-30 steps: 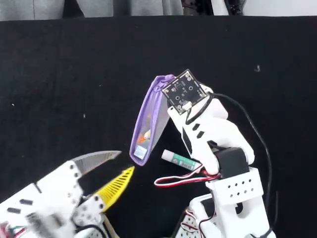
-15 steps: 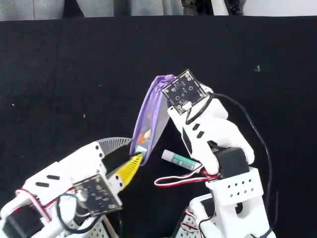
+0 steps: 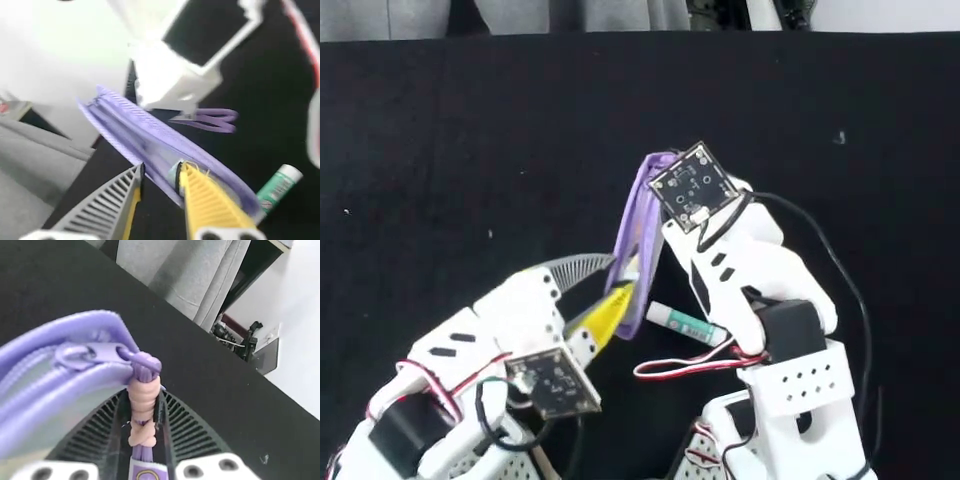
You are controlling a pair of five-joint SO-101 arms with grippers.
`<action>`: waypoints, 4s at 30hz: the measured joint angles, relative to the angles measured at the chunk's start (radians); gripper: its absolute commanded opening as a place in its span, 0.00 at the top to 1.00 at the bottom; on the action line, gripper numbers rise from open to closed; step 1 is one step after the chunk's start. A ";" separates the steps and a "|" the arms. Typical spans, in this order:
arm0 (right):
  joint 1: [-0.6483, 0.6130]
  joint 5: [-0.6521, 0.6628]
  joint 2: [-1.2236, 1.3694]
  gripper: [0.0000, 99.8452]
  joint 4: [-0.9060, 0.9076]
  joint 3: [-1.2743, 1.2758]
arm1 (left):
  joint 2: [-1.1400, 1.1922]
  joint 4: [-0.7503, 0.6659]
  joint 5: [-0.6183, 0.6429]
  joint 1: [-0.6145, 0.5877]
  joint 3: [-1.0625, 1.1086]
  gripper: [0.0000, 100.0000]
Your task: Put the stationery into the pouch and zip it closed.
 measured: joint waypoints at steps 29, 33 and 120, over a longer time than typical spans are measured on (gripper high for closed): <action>0.040 -0.002 -0.003 0.99 -0.017 0.035 | -0.041 -0.543 0.813 -0.692 0.003 0.86; 0.044 -0.002 0.025 0.99 -0.032 0.009 | -0.052 -0.233 0.703 -0.661 -0.086 0.86; 0.144 -0.129 0.367 0.99 0.301 -0.684 | 1.490 -0.361 -0.204 0.215 -0.319 0.87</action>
